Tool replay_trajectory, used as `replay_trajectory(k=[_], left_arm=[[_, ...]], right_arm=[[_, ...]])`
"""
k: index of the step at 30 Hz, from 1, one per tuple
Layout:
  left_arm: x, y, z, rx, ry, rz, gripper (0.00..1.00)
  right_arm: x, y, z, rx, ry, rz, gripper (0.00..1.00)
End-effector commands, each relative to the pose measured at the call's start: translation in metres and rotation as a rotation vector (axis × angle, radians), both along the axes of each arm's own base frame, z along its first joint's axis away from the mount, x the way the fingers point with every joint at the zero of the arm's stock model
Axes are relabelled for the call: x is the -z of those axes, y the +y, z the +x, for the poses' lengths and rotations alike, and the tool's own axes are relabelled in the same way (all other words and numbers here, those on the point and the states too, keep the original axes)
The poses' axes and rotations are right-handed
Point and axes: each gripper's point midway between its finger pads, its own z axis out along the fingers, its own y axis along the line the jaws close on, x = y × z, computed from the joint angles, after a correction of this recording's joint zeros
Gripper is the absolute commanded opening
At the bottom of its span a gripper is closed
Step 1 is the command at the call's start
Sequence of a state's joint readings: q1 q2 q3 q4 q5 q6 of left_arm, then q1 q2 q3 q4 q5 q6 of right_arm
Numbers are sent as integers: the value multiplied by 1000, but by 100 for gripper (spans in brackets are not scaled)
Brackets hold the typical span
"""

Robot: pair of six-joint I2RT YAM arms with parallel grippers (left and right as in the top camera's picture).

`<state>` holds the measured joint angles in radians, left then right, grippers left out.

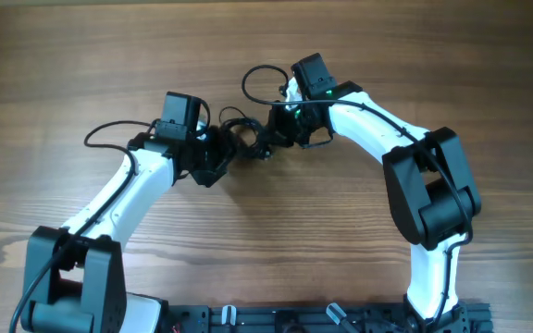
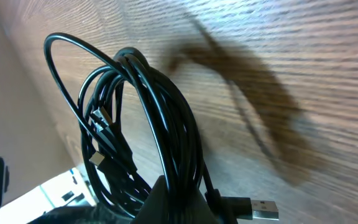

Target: Untangle cables

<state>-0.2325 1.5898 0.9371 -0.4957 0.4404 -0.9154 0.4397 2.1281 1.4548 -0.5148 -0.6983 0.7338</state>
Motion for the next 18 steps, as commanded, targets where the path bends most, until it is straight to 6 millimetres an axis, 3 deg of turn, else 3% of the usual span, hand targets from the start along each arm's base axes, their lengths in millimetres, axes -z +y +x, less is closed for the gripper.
replay_trajectory(k=[1,5,9,12,15,18], left_arm=[[5,12,14,-145,-2,91,73],[5,14,21,-156,-41,132,68],[2,14,27,-162,-74,135,44],[2,14,27,-163,-73,138,37],[7,15,19,-157,-40,150,37],[14,14,5,-137,10,169,50]], right_arm=[[2,8,-11,-24,61,46,4],[3,7,-12,-24,66,43,4],[3,6,-15,-25,83,41,5],[2,7,-16,-30,87,51,4],[2,8,-16,-29,87,51,4],[2,7,-16,-29,86,50,4]])
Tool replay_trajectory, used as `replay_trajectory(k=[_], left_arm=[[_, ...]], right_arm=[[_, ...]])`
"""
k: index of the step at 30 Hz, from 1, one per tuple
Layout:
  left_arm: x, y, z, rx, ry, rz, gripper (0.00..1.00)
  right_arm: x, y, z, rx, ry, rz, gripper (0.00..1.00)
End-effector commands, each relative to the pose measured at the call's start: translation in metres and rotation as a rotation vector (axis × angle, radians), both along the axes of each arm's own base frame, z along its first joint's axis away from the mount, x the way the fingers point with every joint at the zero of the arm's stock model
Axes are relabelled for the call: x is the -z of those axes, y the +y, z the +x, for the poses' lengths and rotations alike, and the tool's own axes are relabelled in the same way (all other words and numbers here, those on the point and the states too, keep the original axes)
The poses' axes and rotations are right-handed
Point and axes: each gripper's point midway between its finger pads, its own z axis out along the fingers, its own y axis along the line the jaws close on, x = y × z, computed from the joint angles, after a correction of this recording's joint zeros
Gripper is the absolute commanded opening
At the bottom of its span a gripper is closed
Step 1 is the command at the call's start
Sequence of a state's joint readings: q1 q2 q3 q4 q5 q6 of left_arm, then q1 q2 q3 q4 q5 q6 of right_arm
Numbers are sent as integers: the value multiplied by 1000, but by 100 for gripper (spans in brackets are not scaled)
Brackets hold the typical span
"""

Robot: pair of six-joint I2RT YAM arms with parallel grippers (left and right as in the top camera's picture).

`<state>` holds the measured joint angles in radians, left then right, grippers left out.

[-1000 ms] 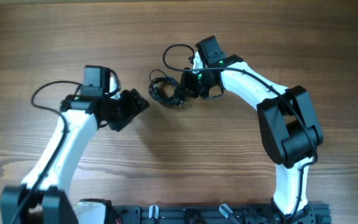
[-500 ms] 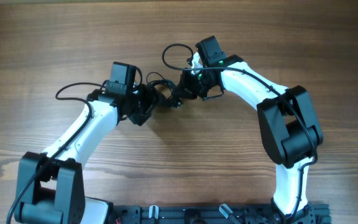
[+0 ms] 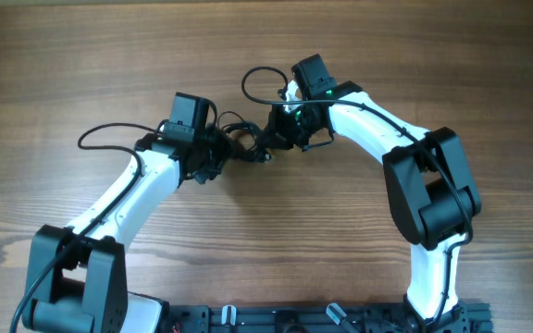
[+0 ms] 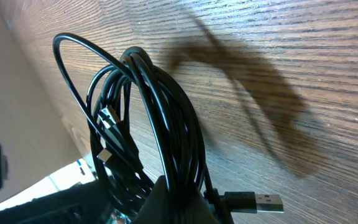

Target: Untangle cables

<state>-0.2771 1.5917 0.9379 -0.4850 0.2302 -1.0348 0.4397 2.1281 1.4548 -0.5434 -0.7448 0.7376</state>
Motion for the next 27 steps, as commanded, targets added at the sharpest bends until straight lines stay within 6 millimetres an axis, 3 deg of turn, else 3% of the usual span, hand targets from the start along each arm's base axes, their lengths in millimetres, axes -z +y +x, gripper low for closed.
replay_trajectory(k=[1,5,12,18,27], left_arm=[[5,-4,-7,13,25,23,49],[11,-9,-11,30,21,24,48],[15,12,-4,-9,-12,147,28],[14,-3,-11,30,17,67,37],[21,-11,-15,42,30,77,41]], right_arm=[[5,5,-7,-15,39,23,5],[5,5,-7,-16,40,26,4],[5,5,-7,-17,40,26,4],[5,5,-8,-18,41,24,4],[5,5,-8,-18,42,25,4]])
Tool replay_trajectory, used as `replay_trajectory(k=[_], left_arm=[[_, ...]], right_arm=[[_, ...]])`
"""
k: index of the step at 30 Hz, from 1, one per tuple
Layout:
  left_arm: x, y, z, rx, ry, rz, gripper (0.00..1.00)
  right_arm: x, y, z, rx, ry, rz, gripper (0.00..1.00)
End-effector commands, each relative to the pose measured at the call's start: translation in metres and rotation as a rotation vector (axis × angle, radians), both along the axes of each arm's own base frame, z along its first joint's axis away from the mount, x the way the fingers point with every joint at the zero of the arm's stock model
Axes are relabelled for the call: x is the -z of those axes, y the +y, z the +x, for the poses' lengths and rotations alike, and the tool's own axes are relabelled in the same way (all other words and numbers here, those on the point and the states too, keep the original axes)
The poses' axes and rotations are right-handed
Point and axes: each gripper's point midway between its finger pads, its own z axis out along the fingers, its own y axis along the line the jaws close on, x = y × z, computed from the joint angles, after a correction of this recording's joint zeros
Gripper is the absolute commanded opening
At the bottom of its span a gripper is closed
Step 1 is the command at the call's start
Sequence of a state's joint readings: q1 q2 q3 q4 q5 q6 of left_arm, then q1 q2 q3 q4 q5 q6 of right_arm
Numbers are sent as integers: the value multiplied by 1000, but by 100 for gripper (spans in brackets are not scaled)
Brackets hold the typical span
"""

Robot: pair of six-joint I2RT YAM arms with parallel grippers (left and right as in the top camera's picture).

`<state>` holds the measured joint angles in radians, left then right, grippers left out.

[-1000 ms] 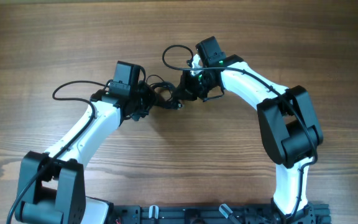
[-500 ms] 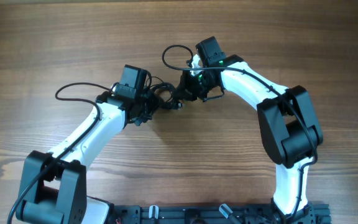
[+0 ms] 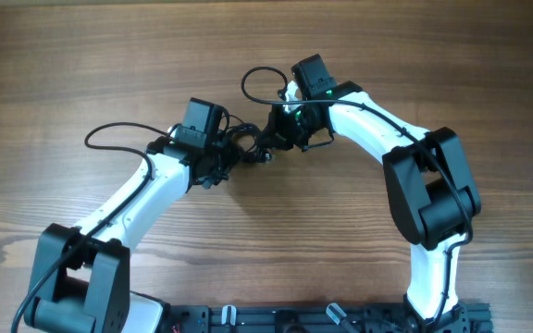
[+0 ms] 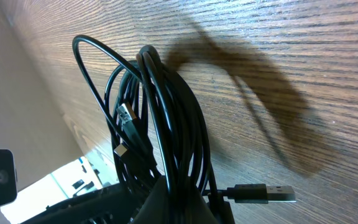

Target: Untangle cables

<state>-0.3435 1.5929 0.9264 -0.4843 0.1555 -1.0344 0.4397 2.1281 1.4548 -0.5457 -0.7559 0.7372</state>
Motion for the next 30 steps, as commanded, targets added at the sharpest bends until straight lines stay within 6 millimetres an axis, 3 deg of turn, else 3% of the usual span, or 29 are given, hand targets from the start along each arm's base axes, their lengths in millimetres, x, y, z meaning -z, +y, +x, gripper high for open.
replay_trajectory(k=[1,6,11,15,17,24,30], left_arm=[[17,-2,-7,6,46,11,38],[38,1,-12,4,101,43,27],[39,7,-9,-9,90,75,23],[39,7,-9,2,87,79,4],[40,11,-10,-3,91,99,4],[47,47,-26,-52,171,214,4],[47,63,-22,-42,169,230,4]], right_arm=[[6,4,-6,-14,36,16,4],[6,5,-7,-17,36,16,4],[6,4,-9,-17,42,12,4],[8,2,-10,-19,45,-1,4],[14,-4,-13,-12,58,-44,4],[55,-81,-28,12,87,-470,4],[64,-148,-41,8,95,-832,4]])
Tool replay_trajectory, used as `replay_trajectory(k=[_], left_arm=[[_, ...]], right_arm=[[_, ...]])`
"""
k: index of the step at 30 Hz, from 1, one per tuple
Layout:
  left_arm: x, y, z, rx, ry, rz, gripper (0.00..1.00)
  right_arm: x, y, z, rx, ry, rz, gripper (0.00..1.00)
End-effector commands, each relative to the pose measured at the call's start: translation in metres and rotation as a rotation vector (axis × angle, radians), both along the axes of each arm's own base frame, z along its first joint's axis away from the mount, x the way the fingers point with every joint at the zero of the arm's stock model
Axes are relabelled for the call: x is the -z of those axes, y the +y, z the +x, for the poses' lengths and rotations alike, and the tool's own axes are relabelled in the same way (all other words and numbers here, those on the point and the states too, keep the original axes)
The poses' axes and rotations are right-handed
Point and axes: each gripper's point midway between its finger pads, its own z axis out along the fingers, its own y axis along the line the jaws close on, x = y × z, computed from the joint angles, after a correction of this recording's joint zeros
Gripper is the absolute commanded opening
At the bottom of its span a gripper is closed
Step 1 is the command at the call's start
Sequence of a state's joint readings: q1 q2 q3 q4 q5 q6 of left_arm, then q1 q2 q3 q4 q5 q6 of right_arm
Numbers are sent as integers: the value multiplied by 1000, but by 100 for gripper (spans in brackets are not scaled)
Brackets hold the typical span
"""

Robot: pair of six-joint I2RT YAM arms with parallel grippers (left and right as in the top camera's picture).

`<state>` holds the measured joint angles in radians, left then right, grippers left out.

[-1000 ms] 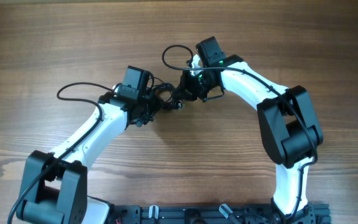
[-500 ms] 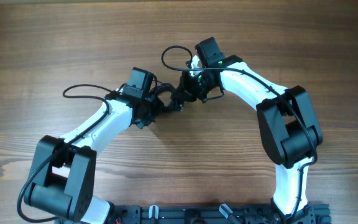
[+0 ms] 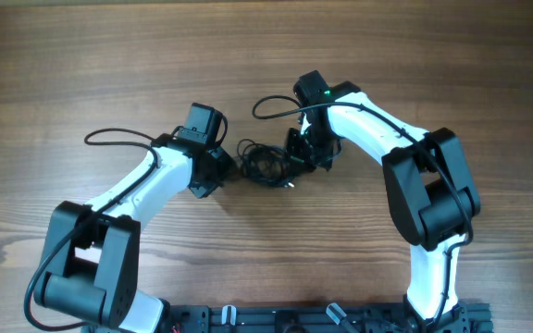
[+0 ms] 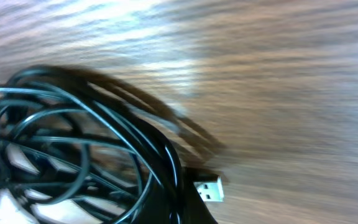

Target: Untangle cables

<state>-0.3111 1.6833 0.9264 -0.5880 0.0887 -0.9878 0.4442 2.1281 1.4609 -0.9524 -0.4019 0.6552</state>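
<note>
A tangled bundle of thin black cables [image 3: 265, 165] lies on the wooden table [image 3: 387, 55] between my two grippers. My right gripper [image 3: 302, 159] is at the bundle's right side, shut on several strands. In the blurred right wrist view the coils [image 4: 73, 140] spread to the left, and a silver USB plug [image 4: 209, 188] sticks out beside the dark jaws at the bottom edge. My left gripper [image 3: 229, 168] touches the bundle's left edge. Its jaws are hidden under the wrist.
A thin black loop [image 3: 271, 102] arches beside the right wrist. Another black strand [image 3: 117, 135] curves out to the left of the left arm. The arms' base rail [image 3: 276, 319] runs along the front edge.
My right gripper has moved toward the front of the table and lower, taking the bundle along. The coils now lie close to the wood. My left gripper sits at their left edge.
My right gripper held the bundle raised near the table's middle while the left gripper stood a little to its left. At each later moment the left gripper was closer to the bundle. Now the bundle is lower and nearer the front, between both grippers.
</note>
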Motion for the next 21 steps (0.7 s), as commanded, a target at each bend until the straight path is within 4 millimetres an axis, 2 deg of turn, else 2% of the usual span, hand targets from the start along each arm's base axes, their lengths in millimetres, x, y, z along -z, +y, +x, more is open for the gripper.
replay_trajectory(k=[1,4,7,9,10,11,12,13,18,21], left_arm=[[7,36,1,-40,8,95,4],[-13,44,20,-21,-89,64,4],[-52,42,45,33,-263,-15,4],[-75,37,55,36,-346,-81,5],[-91,29,58,54,-392,-143,13],[-96,22,58,71,-403,-180,22],[-98,15,55,89,-399,-219,32],[-98,9,52,106,-386,-250,34],[-70,-7,18,140,-204,-259,35],[-54,-16,3,164,-121,-253,37]], right_arm=[[20,-73,9,-37,-66,-366,4],[20,-72,9,-115,-79,-347,4],[20,-70,8,-113,-76,-335,4],[20,-64,8,-109,-70,-301,4],[19,-54,6,-115,-61,-239,4],[18,-44,6,-129,-60,-181,4],[16,-33,5,-139,-58,-115,4],[14,-23,6,-143,-59,-55,4],[-15,40,14,-152,-87,335,4],[-24,53,20,-131,-96,420,4]])
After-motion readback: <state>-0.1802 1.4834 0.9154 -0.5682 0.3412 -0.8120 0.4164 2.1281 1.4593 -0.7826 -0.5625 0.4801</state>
